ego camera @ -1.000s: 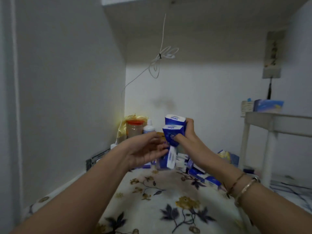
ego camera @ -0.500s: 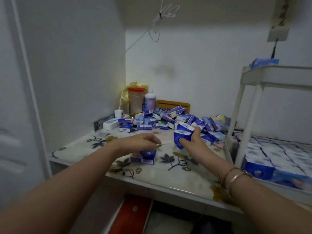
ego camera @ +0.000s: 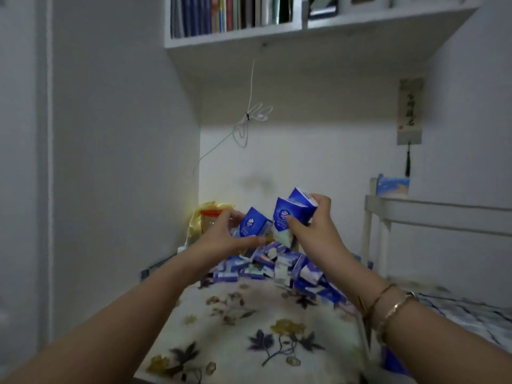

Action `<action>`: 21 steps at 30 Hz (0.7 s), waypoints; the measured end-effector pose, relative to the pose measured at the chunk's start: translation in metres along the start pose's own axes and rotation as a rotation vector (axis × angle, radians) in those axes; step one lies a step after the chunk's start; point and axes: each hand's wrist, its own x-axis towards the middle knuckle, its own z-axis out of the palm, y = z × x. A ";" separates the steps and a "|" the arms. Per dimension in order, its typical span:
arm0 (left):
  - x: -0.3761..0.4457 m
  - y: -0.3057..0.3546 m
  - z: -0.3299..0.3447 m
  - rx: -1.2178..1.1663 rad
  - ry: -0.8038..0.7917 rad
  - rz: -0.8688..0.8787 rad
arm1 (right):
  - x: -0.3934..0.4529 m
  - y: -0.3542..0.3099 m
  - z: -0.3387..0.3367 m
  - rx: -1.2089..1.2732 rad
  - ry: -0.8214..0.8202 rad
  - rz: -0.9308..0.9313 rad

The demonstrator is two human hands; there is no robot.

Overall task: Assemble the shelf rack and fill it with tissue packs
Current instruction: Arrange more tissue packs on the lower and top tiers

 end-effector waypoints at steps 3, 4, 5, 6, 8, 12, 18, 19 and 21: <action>0.014 0.052 0.018 -0.083 -0.028 0.101 | 0.025 -0.043 -0.019 0.091 0.011 0.002; 0.016 0.066 0.023 -0.098 -0.034 0.129 | 0.031 -0.055 -0.026 0.110 -0.013 0.017; 0.020 0.079 0.029 -0.114 -0.032 0.163 | 0.037 -0.066 -0.034 0.103 -0.040 0.026; 0.025 0.091 0.035 -0.136 -0.029 0.193 | 0.041 -0.076 -0.044 0.079 -0.065 0.032; 0.033 0.110 0.048 -0.181 -0.032 0.231 | 0.049 -0.090 -0.064 0.011 -0.092 0.044; 0.049 0.142 0.085 -0.273 -0.118 0.292 | 0.063 -0.095 -0.111 -0.121 -0.126 0.040; 0.065 0.167 0.136 -0.137 -0.446 0.356 | 0.074 -0.064 -0.171 -0.249 -0.048 0.127; 0.070 0.167 0.142 -0.103 -0.467 0.319 | 0.077 -0.056 -0.180 -0.269 -0.047 0.150; 0.082 0.166 0.156 -0.047 -0.446 0.255 | 0.080 -0.045 -0.192 -0.273 -0.054 0.205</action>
